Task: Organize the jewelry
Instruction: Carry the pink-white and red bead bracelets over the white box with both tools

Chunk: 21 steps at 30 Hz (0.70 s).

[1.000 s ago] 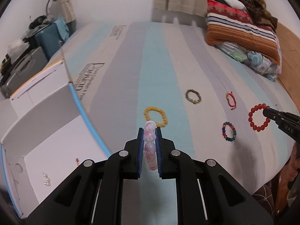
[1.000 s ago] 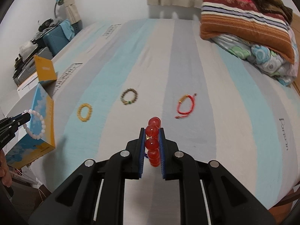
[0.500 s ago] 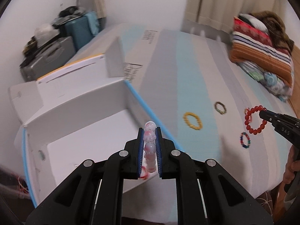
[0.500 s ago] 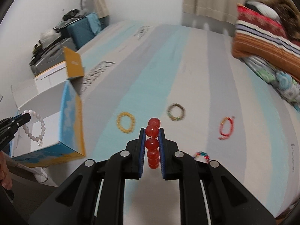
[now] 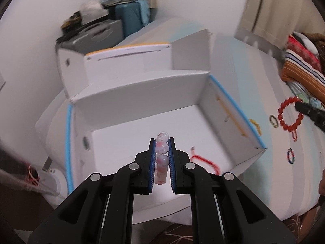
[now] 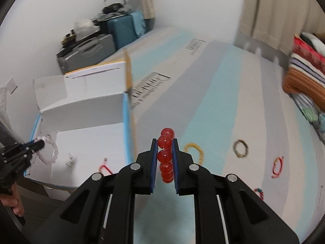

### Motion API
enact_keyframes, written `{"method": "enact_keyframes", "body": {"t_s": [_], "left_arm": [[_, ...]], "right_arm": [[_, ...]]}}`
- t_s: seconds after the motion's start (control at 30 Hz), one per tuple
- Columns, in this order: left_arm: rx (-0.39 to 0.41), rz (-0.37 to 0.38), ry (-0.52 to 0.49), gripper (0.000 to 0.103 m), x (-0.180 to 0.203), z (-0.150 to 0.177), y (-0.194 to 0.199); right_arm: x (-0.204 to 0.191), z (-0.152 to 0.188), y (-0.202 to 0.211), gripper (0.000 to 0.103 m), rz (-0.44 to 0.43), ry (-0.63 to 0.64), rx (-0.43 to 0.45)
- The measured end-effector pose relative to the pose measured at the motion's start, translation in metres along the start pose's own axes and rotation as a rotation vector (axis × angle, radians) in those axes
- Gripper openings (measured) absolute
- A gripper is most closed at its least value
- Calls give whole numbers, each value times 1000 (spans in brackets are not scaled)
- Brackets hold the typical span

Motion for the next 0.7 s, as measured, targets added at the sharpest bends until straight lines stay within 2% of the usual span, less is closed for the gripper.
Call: {"method": "enact_keyframes", "body": {"t_s": [0.33,0.7], "left_arm": [[-46,-48,73,11,-51,8,-17],[-165,-88,137,11,-79,24,-52]], "right_arm": [[-86,-18,-26,13,-70,118,-18],[-137,-3,-79,13,-170,137,-153]]}}
Point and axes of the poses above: each gripper's, at about its wrist camera, not at the fingertips, and y roughly against the way its jaws point, x to its right, z to its underside, the point moved 5 cm from there along -y, roughly the way its jaws point, and after that the axes turned 11 degrees about y, right-handed, at the moved point
